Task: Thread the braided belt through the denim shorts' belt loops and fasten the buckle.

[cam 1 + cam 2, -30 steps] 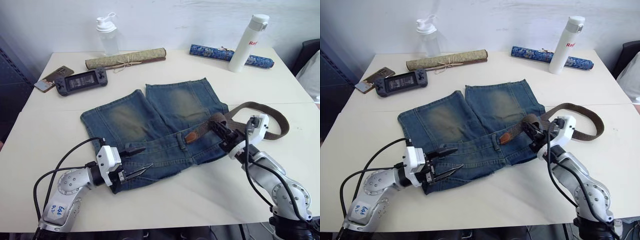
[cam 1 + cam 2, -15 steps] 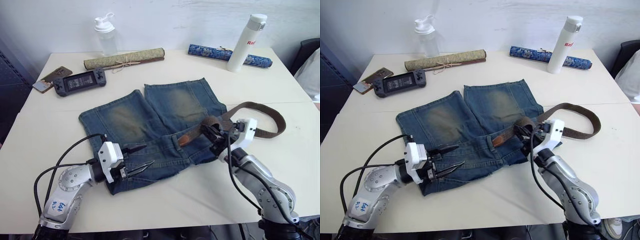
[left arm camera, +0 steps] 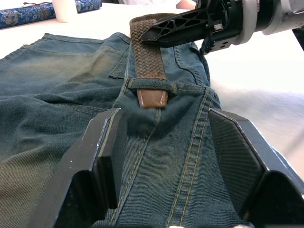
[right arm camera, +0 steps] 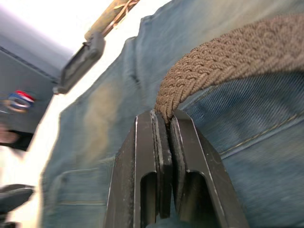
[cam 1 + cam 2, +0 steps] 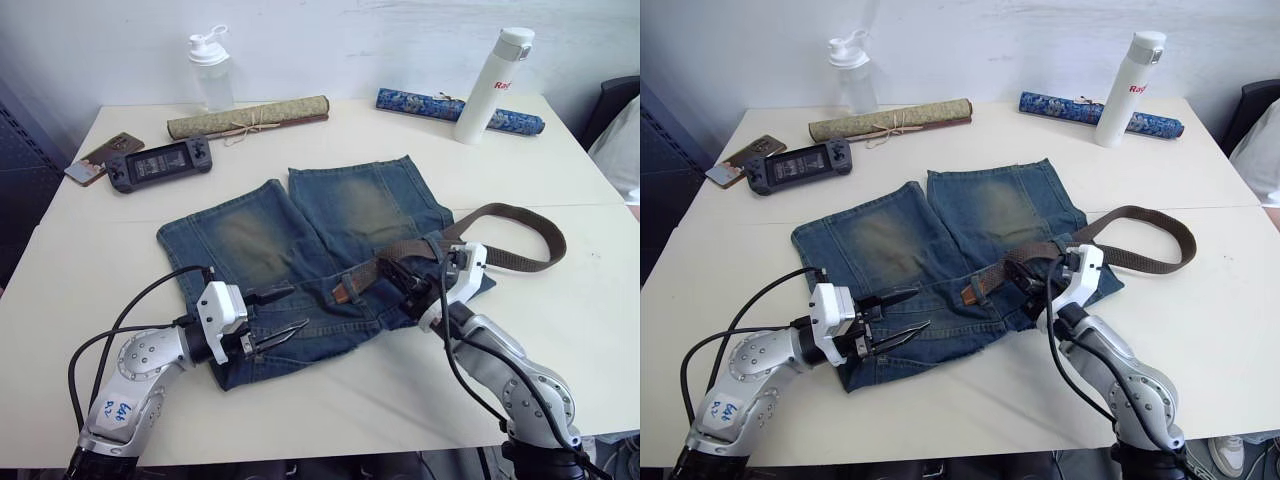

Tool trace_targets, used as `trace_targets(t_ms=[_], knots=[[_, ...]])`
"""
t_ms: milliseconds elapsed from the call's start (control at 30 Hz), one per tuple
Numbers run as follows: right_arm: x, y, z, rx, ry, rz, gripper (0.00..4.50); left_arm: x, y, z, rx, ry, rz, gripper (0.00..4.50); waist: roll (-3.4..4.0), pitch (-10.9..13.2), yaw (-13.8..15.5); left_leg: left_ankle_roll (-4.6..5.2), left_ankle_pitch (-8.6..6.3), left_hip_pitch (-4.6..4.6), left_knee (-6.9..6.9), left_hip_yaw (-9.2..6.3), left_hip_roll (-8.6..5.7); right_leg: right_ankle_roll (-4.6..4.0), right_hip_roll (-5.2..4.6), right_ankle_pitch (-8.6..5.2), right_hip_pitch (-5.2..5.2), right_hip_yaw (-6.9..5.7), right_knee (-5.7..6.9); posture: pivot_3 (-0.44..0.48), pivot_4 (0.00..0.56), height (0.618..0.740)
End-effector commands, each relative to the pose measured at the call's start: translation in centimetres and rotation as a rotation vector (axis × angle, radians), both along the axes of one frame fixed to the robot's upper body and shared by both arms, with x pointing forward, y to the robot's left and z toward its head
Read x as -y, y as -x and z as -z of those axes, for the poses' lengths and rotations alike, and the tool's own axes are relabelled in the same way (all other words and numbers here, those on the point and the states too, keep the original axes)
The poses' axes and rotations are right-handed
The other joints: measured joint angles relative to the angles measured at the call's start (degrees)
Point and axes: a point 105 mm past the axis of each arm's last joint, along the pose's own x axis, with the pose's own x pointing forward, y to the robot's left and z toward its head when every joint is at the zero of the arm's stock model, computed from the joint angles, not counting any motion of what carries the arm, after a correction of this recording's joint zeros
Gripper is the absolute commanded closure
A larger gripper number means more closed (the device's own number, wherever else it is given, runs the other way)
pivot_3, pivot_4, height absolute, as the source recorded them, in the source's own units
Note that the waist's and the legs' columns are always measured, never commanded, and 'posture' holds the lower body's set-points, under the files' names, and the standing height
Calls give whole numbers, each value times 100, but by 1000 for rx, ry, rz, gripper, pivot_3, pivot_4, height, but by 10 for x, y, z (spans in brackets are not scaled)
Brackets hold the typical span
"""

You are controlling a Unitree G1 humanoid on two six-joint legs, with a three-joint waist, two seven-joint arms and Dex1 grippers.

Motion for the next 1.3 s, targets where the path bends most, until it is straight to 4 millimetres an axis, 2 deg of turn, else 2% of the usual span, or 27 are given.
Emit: trace_targets(t_ms=[33,133,200,333,467,767,1067,1300], knots=[[-6,0,17,-193,-239,-33,4500,6,3,-7,64,-23,37,1493,0,0,2,0,0,0,1,0,0,0,0,0,0,0,0,0,150,717],[-9,1,32,-267,-257,-57,4500,10,6,-1,133,-106,76,1493,-3,-2,4,0,0,0,2,0,-1,0,0,0,2,0,0,0,150,717],[-13,3,32,-287,-257,-89,4500,12,6,1,198,-153,84,1493,-1,-1,5,1,0,0,1,1,-2,-1,1,0,0,1,1,0,150,717],[-17,0,27,-295,-269,-116,4500,15,-6,1,553,-333,38,1493,-1,-1,11,2,-1,1,-1,5,0,-1,-2,0,-3,4,-1,0,150,717],[-19,1,24,-287,-267,-129,4500,18,-23,-10,768,-368,-48,1493,-2,-1,15,3,-2,-1,-3,7,2,-2,-7,0,-7,2,-1,0,150,717],[-19,1,17,-257,-266,-131,4500,29,-27,-4,820,-389,0,1493,-2,-1,-1,4,-3,-5,0,8,4,-1,-5,0,-7,-11,25,0,150,717],[-15,0,16,-254,-270,-110,4500,19,-13,1,759,-393,128,1493,-2,-1,-4,3,-3,-5,1,8,4,-1,-8,0,-9,-12,30,0,150,717],[-17,0,15,-250,-272,-113,4500,23,-31,6,806,-485,86,1493,-2,-1,7,4,-3,-5,4,9,1,-1,-3,0,-8,-19,33,0,150,717]])
